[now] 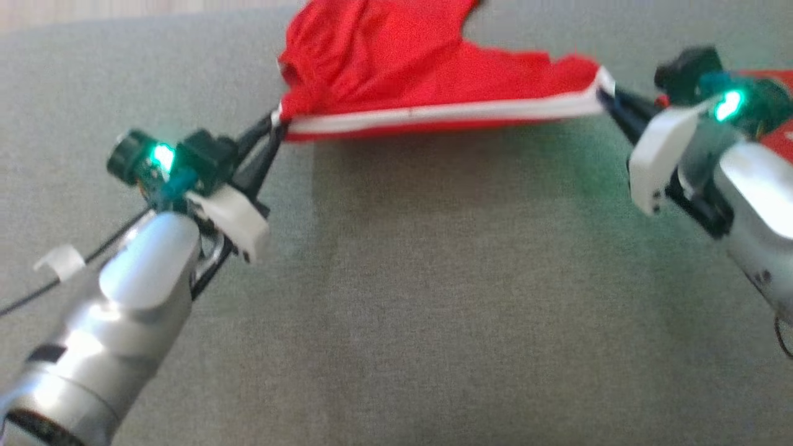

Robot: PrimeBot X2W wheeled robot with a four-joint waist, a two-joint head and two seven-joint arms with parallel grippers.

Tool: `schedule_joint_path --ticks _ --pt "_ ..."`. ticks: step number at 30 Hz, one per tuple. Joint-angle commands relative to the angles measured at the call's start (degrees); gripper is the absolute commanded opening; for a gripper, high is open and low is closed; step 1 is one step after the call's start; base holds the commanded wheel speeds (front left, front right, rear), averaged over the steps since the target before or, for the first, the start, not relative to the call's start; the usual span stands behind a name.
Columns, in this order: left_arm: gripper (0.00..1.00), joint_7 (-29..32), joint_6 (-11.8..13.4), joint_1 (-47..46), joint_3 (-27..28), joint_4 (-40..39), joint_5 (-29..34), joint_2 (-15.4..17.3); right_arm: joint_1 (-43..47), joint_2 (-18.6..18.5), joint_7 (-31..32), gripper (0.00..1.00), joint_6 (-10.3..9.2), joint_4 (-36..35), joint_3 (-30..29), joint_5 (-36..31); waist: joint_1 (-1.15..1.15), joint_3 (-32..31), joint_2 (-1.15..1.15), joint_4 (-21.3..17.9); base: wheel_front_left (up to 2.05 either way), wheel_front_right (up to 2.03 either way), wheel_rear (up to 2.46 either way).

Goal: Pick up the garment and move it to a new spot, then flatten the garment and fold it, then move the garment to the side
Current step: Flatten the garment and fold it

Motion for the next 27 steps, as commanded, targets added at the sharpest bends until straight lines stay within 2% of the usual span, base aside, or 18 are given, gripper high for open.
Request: schedule_joint_path --ticks 1,11,14,16,23,27 --pt "0.00 -0.29 0.16 -0.44 2.21 -0.86 -0.70 3.69 2.04 -3.64 0.97 0.00 -0.06 -1.82 0.95 2.24 0.02 -2.62 0.00 -0.24 0.00 0.00 0.00" --pt "0.00 -0.20 1.17 11.53 3.14 -7.30 -2.72 5.35 12.40 -15.78 5.26 0.00 -0.06 -15.71 9.49 15.19 0.02 -11.10 0.00 -0.67 0.00 0.00 0.00" --pt "0.00 1.33 1.71 15.74 2.93 -10.49 -4.37 6.19 16.03 -19.05 5.71 0.00 -0.06 -19.68 10.26 18.08 0.02 -13.11 0.00 -0.76 0.00 0.00 0.00" --pt "0.00 4.40 2.34 20.66 1.38 -15.02 -5.28 7.30 19.41 -22.77 6.32 0.00 -0.06 -23.87 11.12 18.94 0.02 -14.37 0.00 -0.76 0.00 0.00 0.00" --pt "0.00 9.79 6.83 29.68 0.42 -29.58 -7.41 11.74 26.61 -30.18 7.51 0.00 -0.06 -33.45 8.89 22.09 0.02 -15.09 0.00 -1.09 0.00 0.00 0.00" --pt "0.00 11.47 9.89 31.07 1.63 -36.52 -7.94 14.04 27.65 -31.94 7.59 0.00 -0.06 -35.58 5.46 21.24 0.02 -14.48 0.00 -0.96 0.00 0.00 0.00"
